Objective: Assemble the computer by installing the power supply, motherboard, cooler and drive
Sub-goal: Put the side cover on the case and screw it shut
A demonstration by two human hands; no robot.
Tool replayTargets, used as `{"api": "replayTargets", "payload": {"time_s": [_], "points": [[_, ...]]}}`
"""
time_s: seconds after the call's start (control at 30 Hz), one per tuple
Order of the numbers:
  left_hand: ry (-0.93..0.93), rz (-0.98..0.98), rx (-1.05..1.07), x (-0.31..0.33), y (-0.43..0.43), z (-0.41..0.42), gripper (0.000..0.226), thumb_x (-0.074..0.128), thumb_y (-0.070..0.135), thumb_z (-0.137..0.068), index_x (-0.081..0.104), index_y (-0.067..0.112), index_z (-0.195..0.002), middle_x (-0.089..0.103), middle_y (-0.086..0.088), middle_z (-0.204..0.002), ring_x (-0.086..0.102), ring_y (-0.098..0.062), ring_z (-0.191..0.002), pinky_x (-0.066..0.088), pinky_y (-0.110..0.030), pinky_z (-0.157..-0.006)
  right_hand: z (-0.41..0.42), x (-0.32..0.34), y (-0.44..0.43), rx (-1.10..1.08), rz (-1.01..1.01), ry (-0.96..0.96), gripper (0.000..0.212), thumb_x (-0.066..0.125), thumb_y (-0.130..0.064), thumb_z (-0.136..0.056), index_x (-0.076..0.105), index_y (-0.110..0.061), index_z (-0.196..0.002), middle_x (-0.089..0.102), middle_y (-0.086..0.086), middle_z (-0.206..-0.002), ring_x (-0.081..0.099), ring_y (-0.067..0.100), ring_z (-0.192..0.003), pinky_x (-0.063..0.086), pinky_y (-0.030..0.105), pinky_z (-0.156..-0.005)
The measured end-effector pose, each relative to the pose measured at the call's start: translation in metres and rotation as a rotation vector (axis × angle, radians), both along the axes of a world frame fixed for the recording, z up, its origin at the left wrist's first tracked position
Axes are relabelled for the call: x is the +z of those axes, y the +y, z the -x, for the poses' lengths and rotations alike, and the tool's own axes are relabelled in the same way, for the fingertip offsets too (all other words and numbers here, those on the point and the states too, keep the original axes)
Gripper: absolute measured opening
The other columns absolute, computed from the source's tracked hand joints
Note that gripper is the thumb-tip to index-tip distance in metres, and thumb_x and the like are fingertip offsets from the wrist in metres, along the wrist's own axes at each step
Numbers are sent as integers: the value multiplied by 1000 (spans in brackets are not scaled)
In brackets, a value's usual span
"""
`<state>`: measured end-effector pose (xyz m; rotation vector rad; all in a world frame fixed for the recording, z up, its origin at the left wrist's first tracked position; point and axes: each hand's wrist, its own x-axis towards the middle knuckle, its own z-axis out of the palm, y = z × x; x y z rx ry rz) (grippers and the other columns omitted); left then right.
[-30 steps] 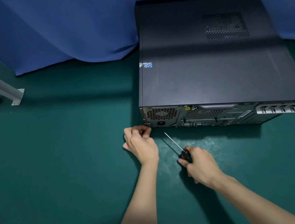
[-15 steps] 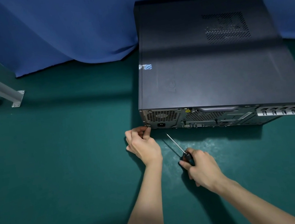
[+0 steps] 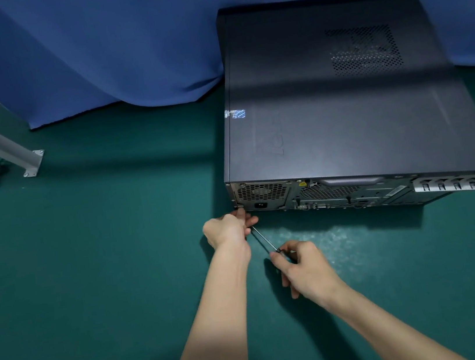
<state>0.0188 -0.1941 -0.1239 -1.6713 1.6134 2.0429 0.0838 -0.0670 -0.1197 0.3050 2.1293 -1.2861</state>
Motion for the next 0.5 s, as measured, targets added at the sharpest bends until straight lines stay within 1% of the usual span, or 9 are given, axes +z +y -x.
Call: {"api": "replayTargets", "payload": {"time_s": [0.07,0.13,0.2,0.3,0.4,0.47,0.5], "points": [[-33,-83,-48,6,-8,1,29,38,-20,-83,52,0,-70,63,-9,-68,61,-12,-37,30,-14,-31,0,1,-4,-29,23,19,23,56,-29,-96,57,-13,-80,60,9,-57,47,14,-33,39,21,-40],[-60,-151,-135,12,-17,1,27,40,-18,-82,56,1,-73,65,-9,-71,63,-11,-40,31,-15,-34,-1,1,-7,-49,10,51,23,57,-29,-96,58,-14,-79,60,10,-57,47,15,-33,38,20,-39],[-78,-235,-228,15,-26,2,26,43,-13,-85,60,5,-76,68,-5,-66,63,-8,-42,31,-15,-37,-3,2,-10,-78,-4,78,25,57,-29,-96,58,-15,-76,58,9,-54,48,17,-32,37,21,-40],[-100,-317,-311,13,-36,3,23,49,-1,-88,62,12,-76,68,1,-57,56,-1,-39,28,-15,-41,-4,4,-14,-117,0,112,27,59,-30,-95,58,-14,-73,56,7,-53,48,19,-34,39,25,-40],[-107,-339,-300,8,-40,4,21,50,-1,-87,62,13,-76,68,-1,-56,51,-2,-37,27,-17,-45,-3,5,-21,-105,-15,132,26,59,-32,-94,60,-14,-75,58,6,-59,52,23,-45,48,35,-52],[-103,-341,-293,6,-41,4,19,50,-2,-86,61,12,-78,68,-3,-57,51,-3,-37,29,-16,-42,-1,4,-25,-99,-27,143,25,59,-32,-94,61,-14,-77,59,4,-61,55,25,-54,51,40,-59],[-100,-342,-291,6,-41,4,18,50,-2,-85,61,11,-79,69,-4,-58,52,-4,-37,29,-16,-40,-1,3,-26,-100,-30,145,26,59,-32,-94,61,-13,-77,59,4,-62,56,26,-55,52,41,-61]]}}
